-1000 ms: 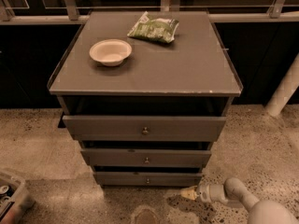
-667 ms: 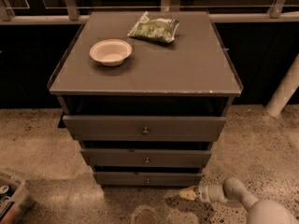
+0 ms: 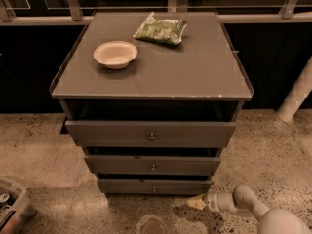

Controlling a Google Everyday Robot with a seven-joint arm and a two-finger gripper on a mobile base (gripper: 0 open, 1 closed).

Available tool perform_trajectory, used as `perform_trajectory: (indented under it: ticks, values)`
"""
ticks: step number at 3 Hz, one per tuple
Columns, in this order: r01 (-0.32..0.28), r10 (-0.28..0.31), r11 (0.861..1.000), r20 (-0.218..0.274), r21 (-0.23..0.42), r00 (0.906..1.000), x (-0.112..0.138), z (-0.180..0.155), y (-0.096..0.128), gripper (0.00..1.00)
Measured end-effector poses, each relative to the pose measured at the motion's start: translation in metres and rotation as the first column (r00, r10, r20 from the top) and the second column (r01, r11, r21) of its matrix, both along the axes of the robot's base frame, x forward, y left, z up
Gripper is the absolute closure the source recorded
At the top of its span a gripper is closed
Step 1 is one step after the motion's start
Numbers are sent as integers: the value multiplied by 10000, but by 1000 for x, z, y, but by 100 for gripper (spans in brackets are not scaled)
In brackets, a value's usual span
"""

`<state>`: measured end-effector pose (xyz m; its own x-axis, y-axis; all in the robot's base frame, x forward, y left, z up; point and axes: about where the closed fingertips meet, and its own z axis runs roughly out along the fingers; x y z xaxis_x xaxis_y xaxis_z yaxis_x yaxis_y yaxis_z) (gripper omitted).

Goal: Close bottom drawer

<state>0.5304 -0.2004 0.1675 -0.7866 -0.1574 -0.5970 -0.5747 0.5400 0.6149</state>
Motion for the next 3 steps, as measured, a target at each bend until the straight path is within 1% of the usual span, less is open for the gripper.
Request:
perform_trajectory:
  ticks: [1,2,3]
  values:
    - [-1,1,10000,-1,1,10000,0,0,0,11]
    - [-1,1,10000,-1,1,10000,0,0,0,0]
    - [-1,1,10000,-1,1,10000,0,0,0,0]
